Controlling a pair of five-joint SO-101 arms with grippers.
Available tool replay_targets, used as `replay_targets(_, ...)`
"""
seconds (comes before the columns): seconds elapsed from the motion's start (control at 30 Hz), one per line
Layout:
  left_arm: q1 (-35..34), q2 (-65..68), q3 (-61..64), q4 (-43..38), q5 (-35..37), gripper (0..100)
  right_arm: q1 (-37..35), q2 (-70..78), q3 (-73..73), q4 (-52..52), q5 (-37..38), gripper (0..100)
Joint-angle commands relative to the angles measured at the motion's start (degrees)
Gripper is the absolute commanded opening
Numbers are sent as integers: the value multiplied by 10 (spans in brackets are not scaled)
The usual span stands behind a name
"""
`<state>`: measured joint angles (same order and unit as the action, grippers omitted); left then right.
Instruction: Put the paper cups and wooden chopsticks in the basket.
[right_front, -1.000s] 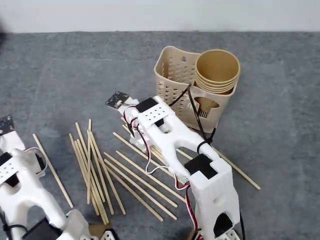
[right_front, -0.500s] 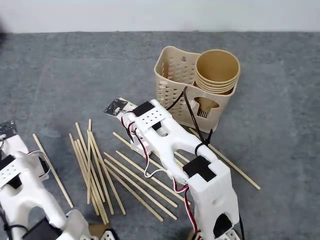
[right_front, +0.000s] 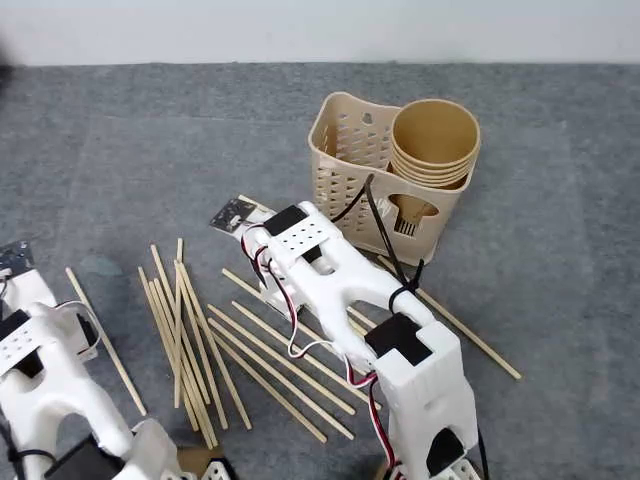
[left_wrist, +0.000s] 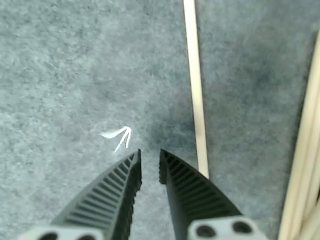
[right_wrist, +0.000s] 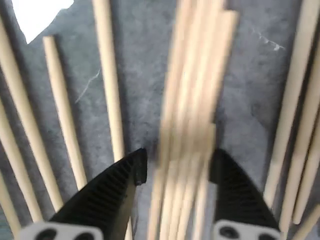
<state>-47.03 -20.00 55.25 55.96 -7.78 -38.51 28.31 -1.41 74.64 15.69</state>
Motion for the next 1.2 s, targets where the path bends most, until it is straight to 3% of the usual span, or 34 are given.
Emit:
replay_targets(0.0,4,-20,-3,-11,4,68,-12,-7,17,-4,-23,81)
replay_targets(0.5,4,-20,-1,-25,4,69,-8,-31,14,-9,-36,19)
replay_targets(1.17,4,-20,0,-24,4,69,-34,-292,-36,-7,-18,8)
